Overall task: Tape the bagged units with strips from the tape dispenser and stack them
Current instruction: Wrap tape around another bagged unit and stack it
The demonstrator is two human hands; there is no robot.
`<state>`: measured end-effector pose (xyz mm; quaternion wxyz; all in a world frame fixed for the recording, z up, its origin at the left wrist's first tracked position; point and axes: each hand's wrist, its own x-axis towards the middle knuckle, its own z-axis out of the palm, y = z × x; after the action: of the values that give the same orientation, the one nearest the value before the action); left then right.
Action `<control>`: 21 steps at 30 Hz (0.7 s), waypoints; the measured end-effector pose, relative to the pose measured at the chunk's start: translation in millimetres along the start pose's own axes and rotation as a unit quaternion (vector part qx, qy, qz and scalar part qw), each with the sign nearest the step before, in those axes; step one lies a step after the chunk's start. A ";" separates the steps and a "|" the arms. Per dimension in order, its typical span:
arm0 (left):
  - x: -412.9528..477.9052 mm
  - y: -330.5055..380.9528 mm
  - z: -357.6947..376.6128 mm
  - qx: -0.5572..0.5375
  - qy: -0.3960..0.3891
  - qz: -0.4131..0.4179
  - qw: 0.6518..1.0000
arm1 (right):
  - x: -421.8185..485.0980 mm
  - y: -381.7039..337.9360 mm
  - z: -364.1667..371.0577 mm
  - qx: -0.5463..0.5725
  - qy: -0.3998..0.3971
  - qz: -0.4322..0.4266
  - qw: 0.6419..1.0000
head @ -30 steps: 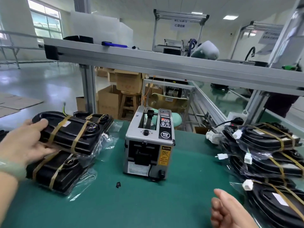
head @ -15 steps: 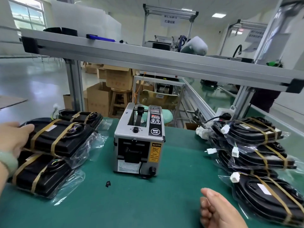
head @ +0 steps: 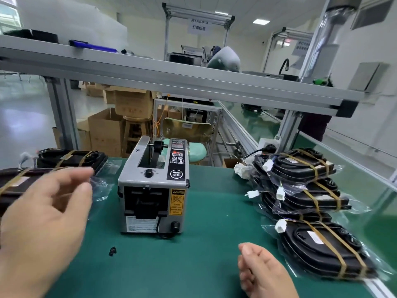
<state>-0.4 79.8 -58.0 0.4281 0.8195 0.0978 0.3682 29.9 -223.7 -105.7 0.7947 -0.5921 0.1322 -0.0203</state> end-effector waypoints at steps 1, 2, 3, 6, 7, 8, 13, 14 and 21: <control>-8.1 30.2 9.1 -0.038 -0.033 0.003 0.999 | 1.9 0.0 -2.2 -0.011 0.009 -0.027 1.000; -15.6 52.2 18.0 -0.049 -0.089 0.046 0.994 | 2.0 -3.0 -4.6 -0.021 0.034 -0.069 0.997; -27.2 67.1 25.6 -0.031 -0.134 0.085 0.987 | 5.2 -6.9 -9.6 -0.036 0.077 -0.132 0.988; -51.4 81.6 58.7 -0.056 -0.258 0.104 0.959 | 11.6 -28.2 -38.5 -0.110 0.263 -0.307 0.908; -55.4 81.0 67.7 -0.071 -0.284 0.085 0.953 | 15.8 -34.1 -53.3 -0.136 0.340 -0.328 0.871; -60.7 77.0 76.6 -0.067 -0.309 0.079 0.945 | 22.3 -38.5 -71.1 -0.153 0.408 -0.320 0.841; -74.1 58.1 95.0 -0.063 -0.333 0.065 0.939 | 54.9 -47.5 -122.9 -0.059 0.496 -0.080 0.863; -73.7 55.8 95.4 -0.062 -0.318 0.058 0.944 | 57.9 -48.0 -121.0 -0.050 0.482 -0.062 0.872; -79.4 50.0 95.8 -0.051 -0.268 0.031 0.962 | 60.6 -48.1 -114.4 -0.059 0.492 -0.130 0.858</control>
<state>1.4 -48.9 -95.2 0.4678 0.8681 -0.0651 0.1528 67.6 -356.5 -101.6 0.5794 -0.5626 0.4290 -0.4047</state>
